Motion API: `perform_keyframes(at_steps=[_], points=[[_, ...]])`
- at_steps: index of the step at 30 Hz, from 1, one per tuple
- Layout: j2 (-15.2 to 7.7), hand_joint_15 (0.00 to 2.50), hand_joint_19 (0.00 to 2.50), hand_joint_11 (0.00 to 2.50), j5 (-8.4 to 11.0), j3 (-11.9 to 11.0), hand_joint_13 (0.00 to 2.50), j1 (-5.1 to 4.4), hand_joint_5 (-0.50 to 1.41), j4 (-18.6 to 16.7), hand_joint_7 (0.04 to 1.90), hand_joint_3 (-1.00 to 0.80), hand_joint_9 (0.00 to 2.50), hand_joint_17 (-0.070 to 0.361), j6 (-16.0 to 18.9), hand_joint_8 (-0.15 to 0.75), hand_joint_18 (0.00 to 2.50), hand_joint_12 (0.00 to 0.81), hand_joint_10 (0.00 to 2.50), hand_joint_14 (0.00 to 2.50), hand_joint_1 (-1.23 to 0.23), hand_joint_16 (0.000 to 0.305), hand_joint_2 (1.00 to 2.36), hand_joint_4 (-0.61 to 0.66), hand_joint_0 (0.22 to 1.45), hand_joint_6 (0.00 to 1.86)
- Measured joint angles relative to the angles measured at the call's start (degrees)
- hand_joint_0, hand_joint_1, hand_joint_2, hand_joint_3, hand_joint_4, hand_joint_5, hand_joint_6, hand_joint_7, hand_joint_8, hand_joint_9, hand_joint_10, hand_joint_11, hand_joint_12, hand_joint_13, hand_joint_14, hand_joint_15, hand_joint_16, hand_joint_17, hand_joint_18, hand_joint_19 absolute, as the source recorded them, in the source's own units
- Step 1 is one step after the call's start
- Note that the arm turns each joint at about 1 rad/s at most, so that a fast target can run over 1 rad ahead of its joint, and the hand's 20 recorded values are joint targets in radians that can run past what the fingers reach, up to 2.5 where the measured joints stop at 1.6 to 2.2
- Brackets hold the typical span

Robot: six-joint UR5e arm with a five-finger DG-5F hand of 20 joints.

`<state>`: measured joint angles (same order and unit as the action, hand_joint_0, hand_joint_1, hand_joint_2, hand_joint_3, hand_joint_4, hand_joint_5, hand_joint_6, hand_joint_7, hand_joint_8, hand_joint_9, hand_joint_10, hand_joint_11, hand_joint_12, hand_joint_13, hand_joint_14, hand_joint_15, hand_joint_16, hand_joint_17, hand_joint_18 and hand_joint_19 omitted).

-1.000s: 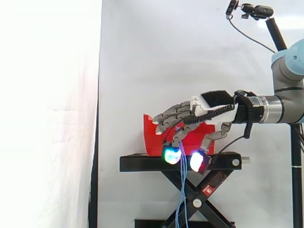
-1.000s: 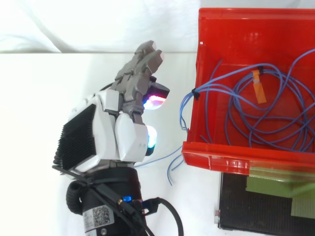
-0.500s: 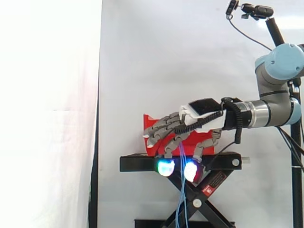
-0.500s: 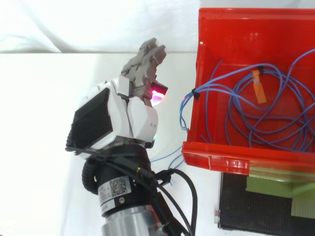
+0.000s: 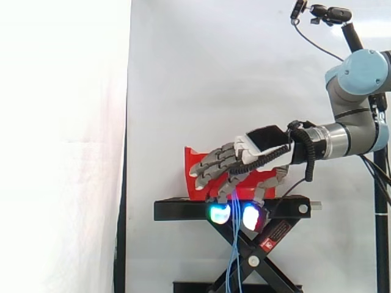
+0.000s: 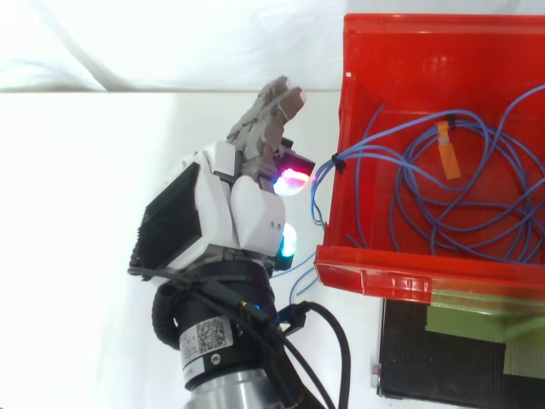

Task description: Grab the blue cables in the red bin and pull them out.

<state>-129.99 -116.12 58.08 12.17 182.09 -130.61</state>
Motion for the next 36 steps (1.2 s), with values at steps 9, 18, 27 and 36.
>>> perform_keyframes(at_steps=[9, 18, 27, 36], points=[[0.0, 0.17, 0.38, 0.45, 0.91, -0.7, 0.43, 0.05, 0.78, -0.3, 0.67, -1.00, 0.52, 0.123, -5.4, 0.290, 0.43, 0.374, 0.02, 0.01, -0.98, 0.055, 1.00, 0.26, 0.77, 0.05], [0.0, 0.18, 0.38, 0.46, 1.07, -0.7, 0.44, 0.34, 0.78, 0.1, 0.68, -1.00, 0.52, 0.123, -6.1, 0.289, 0.43, 0.375, 0.02, 0.01, -0.98, 0.055, 1.00, 0.26, 0.78, 0.05], [0.0, 0.18, 0.39, 0.45, 0.91, -0.7, 0.44, 0.51, 0.78, 1.6, 0.68, -1.00, 0.52, 0.123, -7.3, 0.289, 0.44, 0.376, 0.02, 0.01, -0.97, 0.055, 1.00, 0.26, 0.77, 0.03], [0.0, 0.18, 0.39, 0.45, 0.95, -0.7, 0.44, 0.53, 0.78, 2.1, 0.69, -1.00, 0.52, 0.123, -8.1, 0.291, 0.44, 0.375, 0.02, 0.01, -0.97, 0.055, 1.00, 0.26, 0.77, 0.02]])
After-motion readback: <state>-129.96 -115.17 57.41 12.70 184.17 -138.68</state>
